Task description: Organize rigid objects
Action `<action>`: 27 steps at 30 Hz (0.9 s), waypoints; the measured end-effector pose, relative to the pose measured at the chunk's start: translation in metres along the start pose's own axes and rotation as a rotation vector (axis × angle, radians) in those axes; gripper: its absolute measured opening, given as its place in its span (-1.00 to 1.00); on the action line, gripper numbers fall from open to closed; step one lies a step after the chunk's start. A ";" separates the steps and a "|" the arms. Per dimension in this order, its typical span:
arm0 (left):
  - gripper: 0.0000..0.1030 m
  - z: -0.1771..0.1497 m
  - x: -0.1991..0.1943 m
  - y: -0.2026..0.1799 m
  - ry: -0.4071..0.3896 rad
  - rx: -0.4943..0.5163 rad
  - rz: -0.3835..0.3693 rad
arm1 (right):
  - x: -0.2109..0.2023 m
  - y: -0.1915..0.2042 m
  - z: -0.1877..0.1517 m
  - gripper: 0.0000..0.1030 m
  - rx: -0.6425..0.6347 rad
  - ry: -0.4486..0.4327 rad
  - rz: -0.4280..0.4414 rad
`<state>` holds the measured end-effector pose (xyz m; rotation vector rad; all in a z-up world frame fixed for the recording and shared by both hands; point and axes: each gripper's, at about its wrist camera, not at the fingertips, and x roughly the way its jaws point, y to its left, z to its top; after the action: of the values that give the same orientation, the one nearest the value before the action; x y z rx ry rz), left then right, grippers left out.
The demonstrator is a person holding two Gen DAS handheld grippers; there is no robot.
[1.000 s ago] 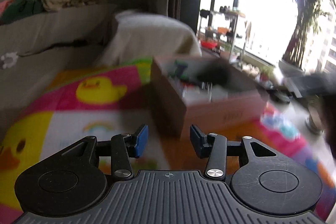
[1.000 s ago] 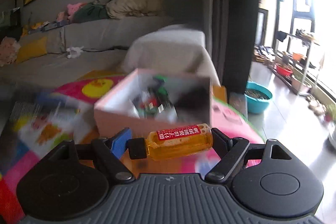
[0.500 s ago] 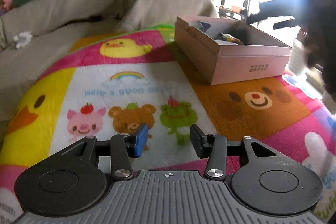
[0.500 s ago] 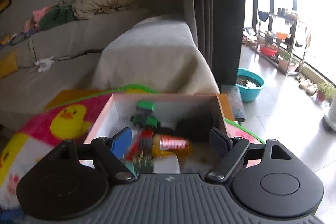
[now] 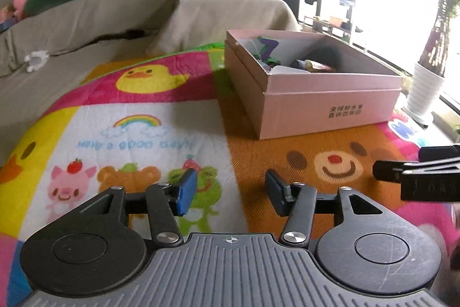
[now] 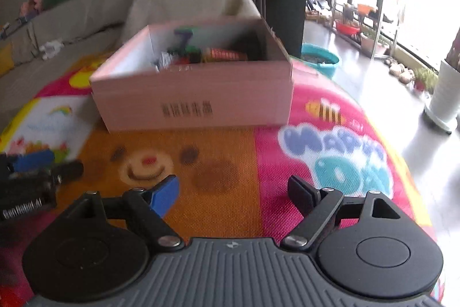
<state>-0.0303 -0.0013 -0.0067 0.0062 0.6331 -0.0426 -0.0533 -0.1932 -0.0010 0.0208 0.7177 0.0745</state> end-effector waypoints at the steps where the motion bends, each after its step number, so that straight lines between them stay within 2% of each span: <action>1: 0.12 0.000 0.001 -0.003 -0.001 0.003 0.008 | -0.001 0.002 0.000 0.64 -0.005 -0.012 -0.007; 4: 0.12 0.001 0.002 -0.009 0.000 0.015 0.004 | 0.003 0.006 0.004 0.64 -0.018 -0.028 -0.001; 6: 0.12 0.002 0.003 -0.010 0.000 0.015 0.005 | 0.011 0.008 0.007 0.74 -0.025 0.000 -0.009; 11: 0.15 0.003 0.005 -0.010 0.000 -0.003 0.004 | 0.017 0.014 0.012 0.83 -0.037 0.005 -0.016; 14: 0.21 0.004 0.007 -0.011 0.002 -0.012 0.001 | 0.020 0.014 0.013 0.94 -0.027 0.011 -0.035; 16: 0.27 0.004 0.007 -0.011 0.003 -0.012 -0.006 | 0.021 0.011 0.013 0.96 -0.001 0.008 -0.032; 19: 0.27 0.004 0.008 -0.012 0.003 -0.011 -0.006 | 0.019 0.014 0.006 0.98 -0.007 -0.031 -0.048; 27: 0.28 0.003 0.007 -0.012 0.002 -0.008 -0.003 | 0.019 0.011 0.002 0.99 0.009 -0.049 -0.045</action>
<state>-0.0229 -0.0140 -0.0083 -0.0029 0.6352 -0.0428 -0.0383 -0.1807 -0.0113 0.0151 0.6691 0.0280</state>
